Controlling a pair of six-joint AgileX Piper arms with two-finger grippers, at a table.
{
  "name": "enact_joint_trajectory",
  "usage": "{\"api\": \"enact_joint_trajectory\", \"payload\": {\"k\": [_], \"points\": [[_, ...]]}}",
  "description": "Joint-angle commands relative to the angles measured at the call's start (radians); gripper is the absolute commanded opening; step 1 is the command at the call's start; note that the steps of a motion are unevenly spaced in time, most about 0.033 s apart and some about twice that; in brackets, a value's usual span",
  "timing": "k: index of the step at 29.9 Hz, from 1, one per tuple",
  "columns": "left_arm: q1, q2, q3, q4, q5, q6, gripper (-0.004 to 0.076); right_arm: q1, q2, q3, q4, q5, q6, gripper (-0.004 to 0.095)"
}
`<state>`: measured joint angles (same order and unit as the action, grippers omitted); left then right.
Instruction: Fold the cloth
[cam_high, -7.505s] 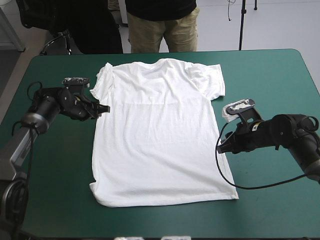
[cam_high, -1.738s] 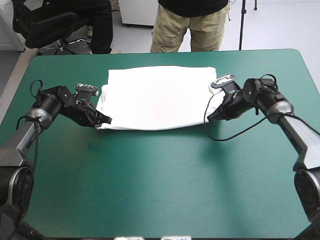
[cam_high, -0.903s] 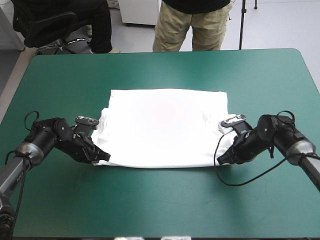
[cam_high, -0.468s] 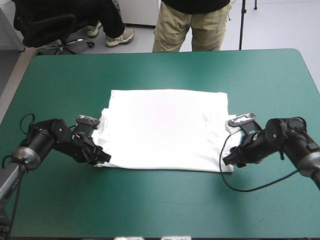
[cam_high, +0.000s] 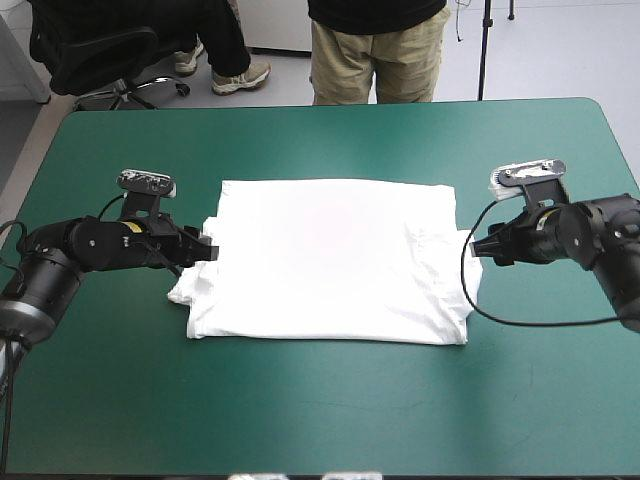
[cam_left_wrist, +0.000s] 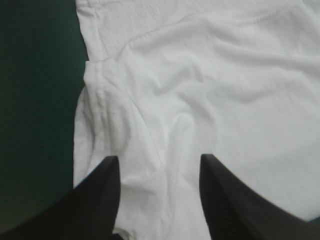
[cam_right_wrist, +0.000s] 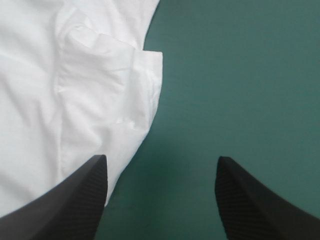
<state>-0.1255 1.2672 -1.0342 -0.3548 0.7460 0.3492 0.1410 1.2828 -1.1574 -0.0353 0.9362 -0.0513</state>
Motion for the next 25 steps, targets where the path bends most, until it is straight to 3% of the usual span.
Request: {"api": "enact_joint_trajectory", "payload": {"k": [1,8,12,18,21,25], "points": [[-0.005,-0.008,-0.035,-0.033,-0.034,-0.01,0.0364,-0.064,0.089,-0.032,0.067,-0.073,-0.084,0.0594],[-0.005,-0.008,-0.035,-0.033,-0.031,-0.01,0.0364,-0.082,0.277,-0.05,0.165,-0.126,-0.182,0.0486],[-0.005,-0.008,-0.035,-0.031,-0.03,-0.01,0.0363,-0.082,0.374,-0.111,0.251,-0.133,-0.248,0.0486],[-0.005,-0.008,-0.035,-0.031,-0.011,-0.01,0.0364,-0.082,0.49,-0.196,0.248,-0.13,-0.243,0.0485],[-0.005,-0.008,-0.035,-0.031,0.0,-0.01,0.0363,-0.082,0.529,-0.21,0.243,-0.128,-0.243,0.0411],[-0.005,-0.008,-0.035,-0.029,0.002,-0.01,0.0363,-0.082,0.567,-0.212,0.229,-0.124,-0.247,0.0203]]}}
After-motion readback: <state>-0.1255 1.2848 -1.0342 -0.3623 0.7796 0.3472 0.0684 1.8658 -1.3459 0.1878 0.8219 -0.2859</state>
